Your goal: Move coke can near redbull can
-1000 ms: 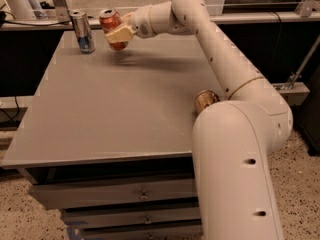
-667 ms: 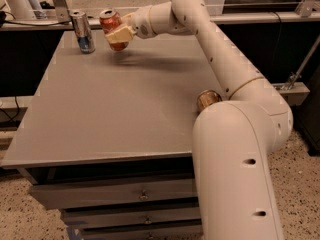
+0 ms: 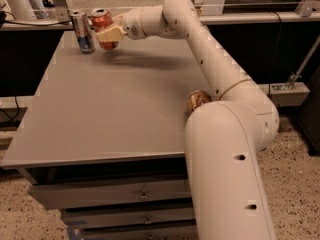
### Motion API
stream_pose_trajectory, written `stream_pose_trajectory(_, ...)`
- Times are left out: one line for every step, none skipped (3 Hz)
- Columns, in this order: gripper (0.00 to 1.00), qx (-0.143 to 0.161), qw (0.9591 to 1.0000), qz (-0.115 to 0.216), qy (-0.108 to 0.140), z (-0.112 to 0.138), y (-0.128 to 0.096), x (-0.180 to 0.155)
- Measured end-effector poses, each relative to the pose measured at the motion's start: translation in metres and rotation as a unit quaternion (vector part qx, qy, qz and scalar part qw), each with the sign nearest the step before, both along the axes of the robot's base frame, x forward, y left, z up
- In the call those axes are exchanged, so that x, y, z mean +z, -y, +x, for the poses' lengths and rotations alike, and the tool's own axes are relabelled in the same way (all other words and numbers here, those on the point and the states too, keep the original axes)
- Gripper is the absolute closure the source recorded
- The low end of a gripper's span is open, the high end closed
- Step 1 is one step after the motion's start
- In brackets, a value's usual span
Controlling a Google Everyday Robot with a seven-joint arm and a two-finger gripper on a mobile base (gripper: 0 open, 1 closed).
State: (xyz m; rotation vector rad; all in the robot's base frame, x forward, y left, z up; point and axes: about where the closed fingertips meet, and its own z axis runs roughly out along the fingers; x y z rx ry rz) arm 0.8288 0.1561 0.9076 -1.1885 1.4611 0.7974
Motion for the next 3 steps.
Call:
stream_pose_trajectory(1.00, 0.004, 1.0000, -0.002, -0.002, -0.001, -0.003, -0.003)
stream_pose_trajectory(1.00, 0.011, 0.9999, -0.004, -0.010, -0.006, -0.010, -0.012)
stream_pose_trajectory(0.83, 0.017, 0.9997, -0.004, -0.016, -0.009, -0.016, -0.018)
